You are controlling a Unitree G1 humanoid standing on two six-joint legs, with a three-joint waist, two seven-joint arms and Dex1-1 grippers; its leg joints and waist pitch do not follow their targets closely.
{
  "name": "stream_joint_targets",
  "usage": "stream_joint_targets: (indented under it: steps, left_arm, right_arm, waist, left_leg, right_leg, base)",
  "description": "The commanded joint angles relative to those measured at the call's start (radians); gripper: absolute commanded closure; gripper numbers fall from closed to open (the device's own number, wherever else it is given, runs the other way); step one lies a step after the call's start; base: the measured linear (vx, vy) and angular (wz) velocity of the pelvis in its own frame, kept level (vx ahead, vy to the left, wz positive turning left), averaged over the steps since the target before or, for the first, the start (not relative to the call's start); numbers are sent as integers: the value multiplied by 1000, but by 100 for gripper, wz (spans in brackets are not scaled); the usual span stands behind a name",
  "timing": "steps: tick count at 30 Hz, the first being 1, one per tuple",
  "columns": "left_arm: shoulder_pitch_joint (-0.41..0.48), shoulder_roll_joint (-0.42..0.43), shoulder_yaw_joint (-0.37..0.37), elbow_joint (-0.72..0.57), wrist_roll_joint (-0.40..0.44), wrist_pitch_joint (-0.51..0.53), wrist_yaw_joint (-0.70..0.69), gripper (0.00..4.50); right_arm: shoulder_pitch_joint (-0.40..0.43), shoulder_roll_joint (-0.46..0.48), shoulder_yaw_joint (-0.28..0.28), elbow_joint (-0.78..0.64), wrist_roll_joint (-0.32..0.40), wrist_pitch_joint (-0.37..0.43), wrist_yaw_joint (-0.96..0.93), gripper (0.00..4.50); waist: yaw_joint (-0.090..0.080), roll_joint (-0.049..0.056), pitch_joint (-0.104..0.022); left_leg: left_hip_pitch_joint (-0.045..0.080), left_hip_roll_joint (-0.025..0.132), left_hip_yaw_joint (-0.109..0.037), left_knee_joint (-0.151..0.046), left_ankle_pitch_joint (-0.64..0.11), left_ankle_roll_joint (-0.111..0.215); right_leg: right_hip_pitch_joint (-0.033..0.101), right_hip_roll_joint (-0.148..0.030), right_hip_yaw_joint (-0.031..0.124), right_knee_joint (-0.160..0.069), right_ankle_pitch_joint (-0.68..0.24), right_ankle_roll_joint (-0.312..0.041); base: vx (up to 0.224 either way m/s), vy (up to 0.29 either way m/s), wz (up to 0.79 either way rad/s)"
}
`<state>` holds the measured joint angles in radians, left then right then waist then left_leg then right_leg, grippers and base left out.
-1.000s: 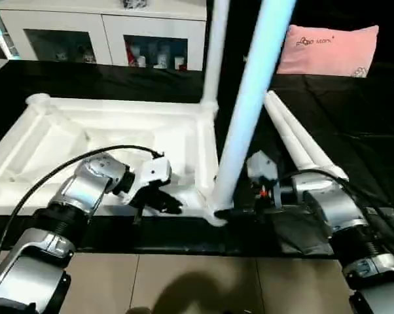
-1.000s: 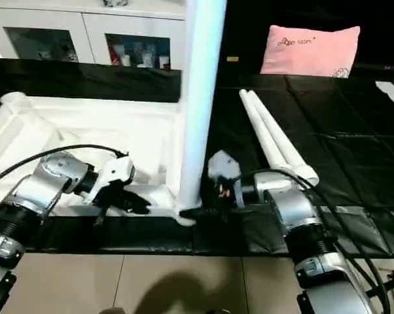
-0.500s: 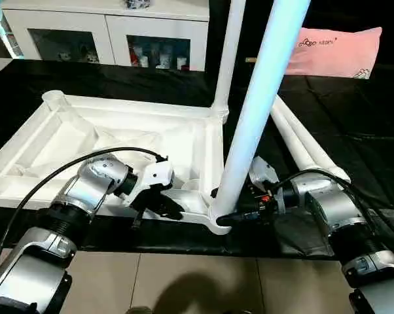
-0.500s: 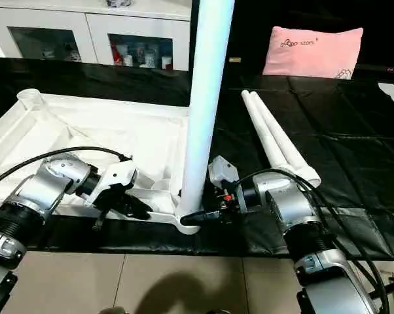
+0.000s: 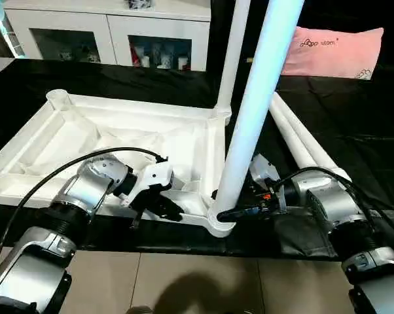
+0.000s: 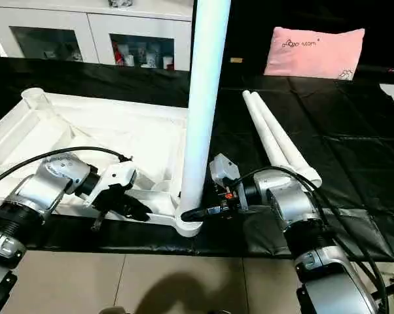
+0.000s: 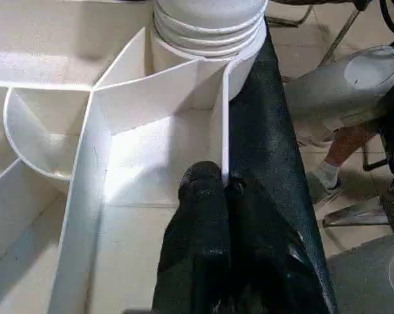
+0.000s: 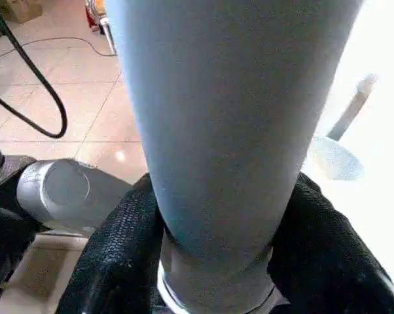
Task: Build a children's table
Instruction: Rotate leg to tighten
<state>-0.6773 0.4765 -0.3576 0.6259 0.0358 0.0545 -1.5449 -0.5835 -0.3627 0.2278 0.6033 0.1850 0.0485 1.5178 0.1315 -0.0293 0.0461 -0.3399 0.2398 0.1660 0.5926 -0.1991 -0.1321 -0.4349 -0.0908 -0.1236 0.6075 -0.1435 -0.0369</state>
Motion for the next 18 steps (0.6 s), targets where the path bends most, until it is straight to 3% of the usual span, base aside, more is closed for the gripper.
stream_joint_targets:
  steps: [1, 5, 9, 11, 13, 15, 18]
  left_arm:
    - [-20, -4, -16, 3, 2, -1, -13, 450]
    - [-13, -12, -2, 0, -10, 25, 1, 450]
    - [-22, -53, 39, 14, -16, 86, 120, 450]
    - [-30, -71, 54, 22, -13, 111, 175, 450]
    - [-50, -112, 92, 26, -23, 203, 279, 450]
    - [-84, -185, 157, 27, -53, 318, 424, 450]
    - [-96, -209, 177, 26, -62, 344, 470, 450]
  right_arm:
    - [8, 3, 18, 2, 7, 10, 37, 248]
    - [26, 15, 10, -16, 21, 26, 21, 249]
    - [52, 52, -8, -48, 20, 64, -89, 249]
    - [49, 73, -14, -34, 3, 95, -164, 250]
    - [36, 127, -37, 1, -24, 143, -325, 250]
    - [8, 214, -69, 59, -44, 189, -525, 250]
    - [-7, 247, -82, 89, -49, 197, -596, 250]
  waist:
    - [-3, -1, -70]
    - [-3, 2, -70]
    - [-1, -1, -68]
    - [-4, -1, -63]
    - [-6, -4, -61]
    - [-24, -10, -59]
    - [-47, -10, -60]
  left_leg:
    - [-11, -10, 18, -63, -153, 57]
    - [-10, -10, 17, -64, -156, 56]
    - [-9, -11, 18, -64, -159, 50]
    - [-8, -16, 18, -64, -180, 41]
    - [-3, -20, 17, -63, -196, 29]
    - [-5, -30, 15, -59, -201, 5]
    - [-13, -35, 12, -55, -212, 20]
  right_leg:
    - [78, -44, 51, -71, -326, -139]
    - [78, -43, 52, -72, -331, -137]
    - [77, -43, 50, -75, -343, -132]
    - [75, -42, 48, -84, -411, -104]
    - [71, -44, 44, -95, -494, -68]
    - [71, -44, 32, -109, -585, -19]
    - [74, -43, 21, -122, -613, 9]
  base:
    - [0, 0, 0]
    - [0, 0, 0]
    - [0, 0, 0]
    - [0, 0, 0]
    - [0, 0, 0]
    - [-26, -2, -2]
    - [0, 0, 0]
